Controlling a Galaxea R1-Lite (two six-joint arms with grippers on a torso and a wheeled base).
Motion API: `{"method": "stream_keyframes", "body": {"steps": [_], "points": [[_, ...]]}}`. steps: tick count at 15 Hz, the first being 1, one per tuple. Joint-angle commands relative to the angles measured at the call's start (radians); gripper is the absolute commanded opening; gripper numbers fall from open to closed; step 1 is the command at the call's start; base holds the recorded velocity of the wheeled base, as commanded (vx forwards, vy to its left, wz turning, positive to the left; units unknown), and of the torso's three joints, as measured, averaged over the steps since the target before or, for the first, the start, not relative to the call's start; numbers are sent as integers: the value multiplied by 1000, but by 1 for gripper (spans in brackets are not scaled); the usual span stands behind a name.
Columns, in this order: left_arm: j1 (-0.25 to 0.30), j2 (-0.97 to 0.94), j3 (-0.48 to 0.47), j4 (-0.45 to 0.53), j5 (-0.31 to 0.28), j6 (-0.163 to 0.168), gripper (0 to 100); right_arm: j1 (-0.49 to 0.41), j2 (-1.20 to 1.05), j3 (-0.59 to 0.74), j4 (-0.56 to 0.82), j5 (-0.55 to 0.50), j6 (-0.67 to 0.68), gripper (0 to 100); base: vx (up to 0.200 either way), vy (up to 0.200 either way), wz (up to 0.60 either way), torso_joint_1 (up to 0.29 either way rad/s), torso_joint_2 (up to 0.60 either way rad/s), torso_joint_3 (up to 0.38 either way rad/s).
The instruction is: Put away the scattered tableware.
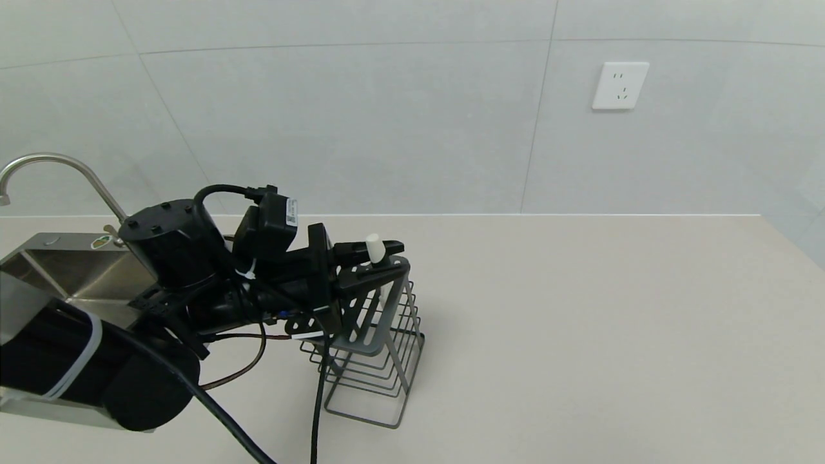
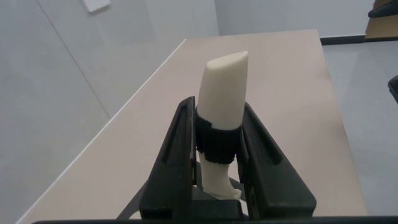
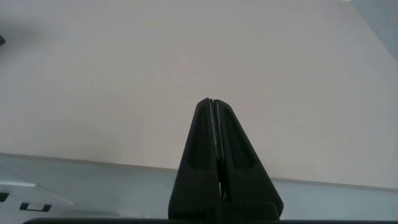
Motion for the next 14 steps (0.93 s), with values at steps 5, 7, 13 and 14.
{"method": "stream_keyframes", "body": {"steps": [5,7,13,14], "points": [[0,5,25,6,-2,-3,100,0,1,0,0,0,-1,0,0,0,0,0,0,0],[0,5,34,1,-2,-3,100,0,1,0,0,0,1,0,0,0,0,0,0,0],[0,-61,31,-31,-2,-4,100,0,1,0,0,0,1,0,0,0,0,0,0,0],[0,-106,33,-31,-2,-4,100,0,1,0,1,0,1,0,0,0,0,0,0,0]]}}
